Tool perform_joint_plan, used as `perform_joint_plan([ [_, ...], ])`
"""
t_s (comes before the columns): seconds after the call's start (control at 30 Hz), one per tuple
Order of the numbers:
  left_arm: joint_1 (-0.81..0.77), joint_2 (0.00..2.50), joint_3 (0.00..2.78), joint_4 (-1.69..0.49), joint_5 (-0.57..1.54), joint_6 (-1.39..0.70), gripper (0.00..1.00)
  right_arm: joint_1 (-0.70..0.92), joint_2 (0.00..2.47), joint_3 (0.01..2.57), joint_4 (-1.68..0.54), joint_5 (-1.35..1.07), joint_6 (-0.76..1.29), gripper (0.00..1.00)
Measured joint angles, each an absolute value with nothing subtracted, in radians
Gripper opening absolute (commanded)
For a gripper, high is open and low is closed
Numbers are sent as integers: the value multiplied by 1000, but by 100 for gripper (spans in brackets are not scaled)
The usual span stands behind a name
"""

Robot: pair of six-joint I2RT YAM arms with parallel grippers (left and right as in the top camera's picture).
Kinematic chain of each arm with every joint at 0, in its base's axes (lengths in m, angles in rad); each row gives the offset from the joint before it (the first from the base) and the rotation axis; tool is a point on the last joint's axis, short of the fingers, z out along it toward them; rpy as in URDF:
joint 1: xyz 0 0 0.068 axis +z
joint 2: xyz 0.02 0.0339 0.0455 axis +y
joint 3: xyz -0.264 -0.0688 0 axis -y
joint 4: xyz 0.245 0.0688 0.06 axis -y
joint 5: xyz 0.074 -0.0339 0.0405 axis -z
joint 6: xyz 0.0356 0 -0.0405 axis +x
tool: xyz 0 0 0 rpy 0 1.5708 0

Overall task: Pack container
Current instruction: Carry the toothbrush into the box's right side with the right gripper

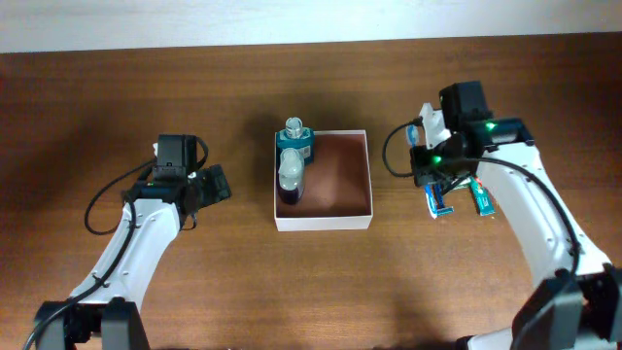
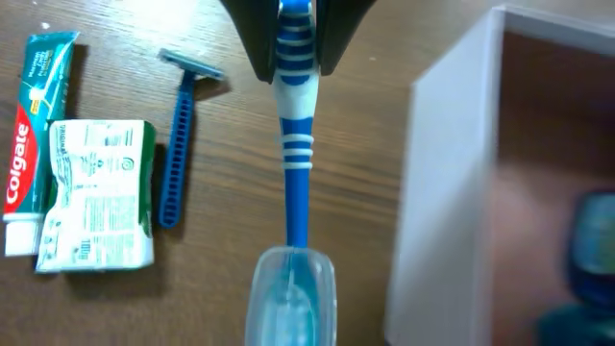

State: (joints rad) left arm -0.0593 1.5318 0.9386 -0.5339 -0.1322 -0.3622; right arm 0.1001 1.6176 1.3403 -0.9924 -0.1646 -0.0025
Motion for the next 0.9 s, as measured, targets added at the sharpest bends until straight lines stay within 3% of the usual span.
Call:
perform_joint_plan([
  [0.47,-59,1532,939,-534,-132,-362,99,307,1572,1365,-862,-249,169,4],
  [0.9,-59,1532,939,-534,-132,-362,99,480,1592,1365,-761,-150,299,4],
])
